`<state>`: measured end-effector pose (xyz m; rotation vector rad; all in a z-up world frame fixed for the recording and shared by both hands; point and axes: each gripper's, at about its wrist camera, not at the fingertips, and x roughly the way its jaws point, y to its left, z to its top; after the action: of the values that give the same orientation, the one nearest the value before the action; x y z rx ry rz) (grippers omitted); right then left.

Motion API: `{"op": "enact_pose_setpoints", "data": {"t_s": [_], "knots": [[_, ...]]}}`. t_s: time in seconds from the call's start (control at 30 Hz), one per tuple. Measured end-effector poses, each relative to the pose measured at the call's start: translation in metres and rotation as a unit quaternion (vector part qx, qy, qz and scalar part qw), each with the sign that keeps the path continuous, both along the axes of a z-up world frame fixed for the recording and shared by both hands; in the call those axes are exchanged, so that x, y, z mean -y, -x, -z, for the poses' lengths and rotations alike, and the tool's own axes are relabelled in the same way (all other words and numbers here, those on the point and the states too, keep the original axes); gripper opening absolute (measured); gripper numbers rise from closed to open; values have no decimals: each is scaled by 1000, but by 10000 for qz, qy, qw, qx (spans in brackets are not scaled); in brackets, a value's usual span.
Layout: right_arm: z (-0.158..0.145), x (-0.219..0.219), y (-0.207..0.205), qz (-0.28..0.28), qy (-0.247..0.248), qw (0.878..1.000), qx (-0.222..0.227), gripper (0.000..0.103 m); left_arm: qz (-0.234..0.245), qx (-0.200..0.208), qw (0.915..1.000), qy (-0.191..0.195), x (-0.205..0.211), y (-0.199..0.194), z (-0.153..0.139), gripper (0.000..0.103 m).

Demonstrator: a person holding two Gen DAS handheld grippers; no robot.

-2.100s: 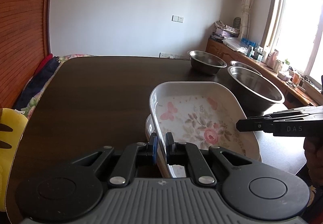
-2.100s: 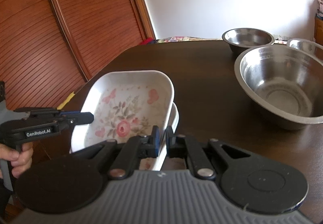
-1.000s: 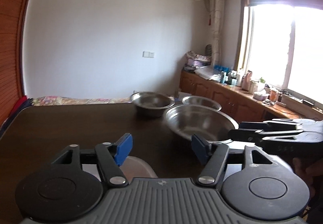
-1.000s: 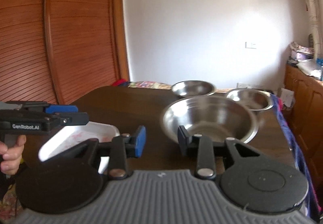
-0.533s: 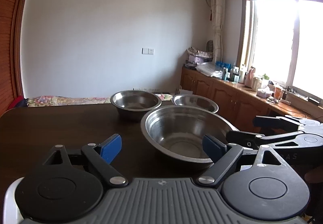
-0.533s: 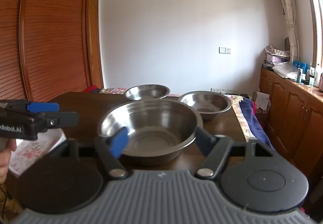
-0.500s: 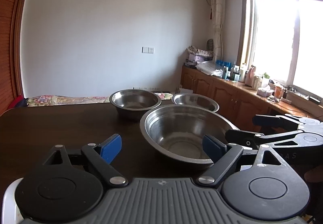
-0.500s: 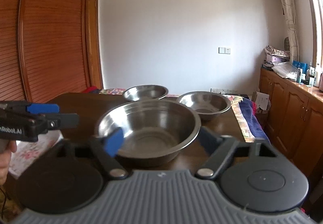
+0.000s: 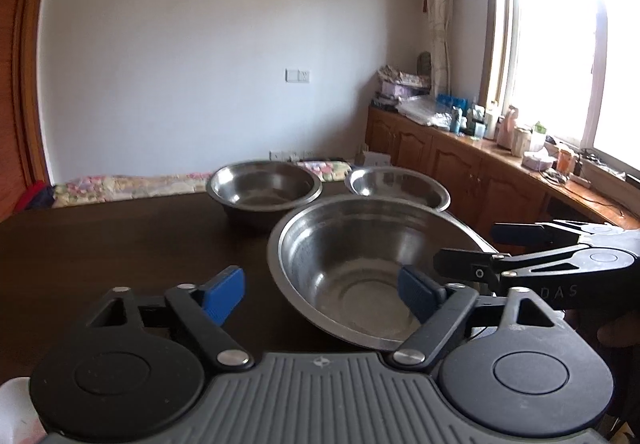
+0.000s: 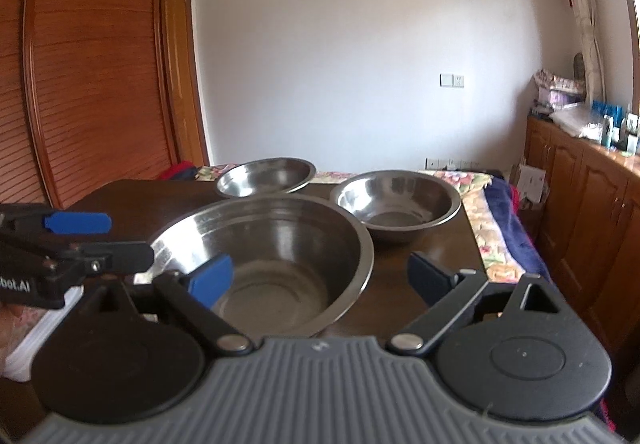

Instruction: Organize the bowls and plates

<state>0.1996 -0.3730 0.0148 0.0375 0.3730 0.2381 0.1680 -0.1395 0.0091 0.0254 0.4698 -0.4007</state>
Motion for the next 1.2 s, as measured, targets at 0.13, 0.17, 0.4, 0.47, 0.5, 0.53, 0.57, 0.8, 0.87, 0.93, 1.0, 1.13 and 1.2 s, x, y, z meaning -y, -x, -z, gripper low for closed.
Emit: {"op": "enact_pose_setpoints", "data": {"t_s": [0.13,0.17,0.4,0.47,0.5,0.53,0.57,0.8,0.87,0.93,1.0,1.13,1.2], "knots": [[3,5,-7,-51,-163,9997,-192,93,37,-231,9997,-78,4,-9,4,84],[4,5,-8,-69,-192,9996,-220,92,45,-263,9996,-89,4,-10,5,83],[6,4,-12,-163,-229,9989,-368,66,11,-448,9990,-57,0,-13,9,74],[7,3,-13,-169,-216,9988,-417,58,-25,-477,9989,-22,-1,-11,7,71],[7,3,-13,-171,-216,9987,-428,53,-28,-460,9989,-27,-1,-10,6,70],[7,3,-13,-164,-219,9986,-444,50,-45,-442,9990,-39,-2,-8,6,67],[8,3,-12,-131,-218,9987,-449,46,-30,-451,9990,-25,-3,-7,5,65],[8,13,-6,12,-475,9978,-458,30,125,-370,9992,79,-9,6,3,64],[8,15,-1,33,-547,9976,-413,28,140,-362,9991,146,-13,12,2,64],[8,15,2,39,-564,9977,-364,28,165,-336,9991,186,-15,17,1,64],[7,15,8,28,-612,9976,-333,28,191,-310,9991,227,-19,24,-1,64],[5,14,18,5,-705,9970,-318,28,217,-149,9994,216,-22,43,-5,64],[4,13,25,-15,-748,9968,-292,28,224,-64,9996,171,-24,52,-7,64]]}}
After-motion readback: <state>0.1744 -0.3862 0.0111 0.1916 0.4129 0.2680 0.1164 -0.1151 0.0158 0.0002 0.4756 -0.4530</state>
